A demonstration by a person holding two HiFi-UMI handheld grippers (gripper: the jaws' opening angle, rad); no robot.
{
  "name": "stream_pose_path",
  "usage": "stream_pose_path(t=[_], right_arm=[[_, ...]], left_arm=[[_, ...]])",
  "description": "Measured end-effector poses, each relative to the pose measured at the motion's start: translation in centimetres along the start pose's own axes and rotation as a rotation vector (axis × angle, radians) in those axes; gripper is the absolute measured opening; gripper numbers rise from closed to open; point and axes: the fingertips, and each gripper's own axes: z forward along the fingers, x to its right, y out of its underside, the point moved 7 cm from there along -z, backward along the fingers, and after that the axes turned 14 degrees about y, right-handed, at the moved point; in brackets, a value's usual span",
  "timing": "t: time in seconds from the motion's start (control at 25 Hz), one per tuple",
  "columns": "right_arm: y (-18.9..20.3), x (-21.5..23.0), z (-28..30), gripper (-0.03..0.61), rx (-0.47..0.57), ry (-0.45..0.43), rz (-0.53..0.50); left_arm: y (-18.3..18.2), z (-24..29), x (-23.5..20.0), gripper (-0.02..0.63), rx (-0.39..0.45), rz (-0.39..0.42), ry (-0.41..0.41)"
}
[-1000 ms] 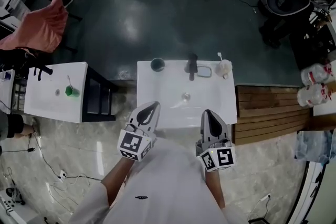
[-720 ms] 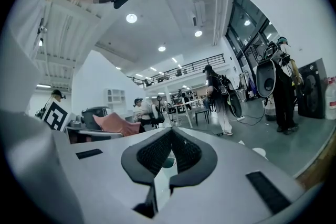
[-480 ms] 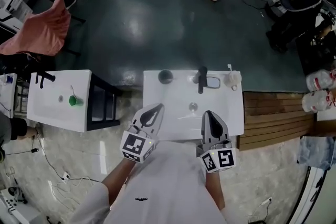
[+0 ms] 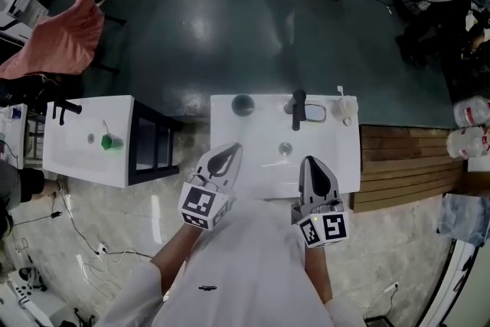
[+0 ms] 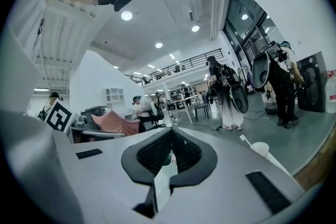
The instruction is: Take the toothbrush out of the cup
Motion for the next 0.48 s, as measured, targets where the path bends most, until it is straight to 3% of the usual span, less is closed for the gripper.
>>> stream_pose_path(t=[0.32,0.48], right_arm=[[0.8,0.3,1.4,0.0,-0.027,-0.014,0.003],[1.0,0.5,2.3,0.0,-0.041,-0.022,-0.004]], left_arm=[[-0.1,1.8,-1.4,0.005,-0.045,0.051,-0.029],[0.2,3.3,-2.1,0.005,-0.088,0.067,-0.003]])
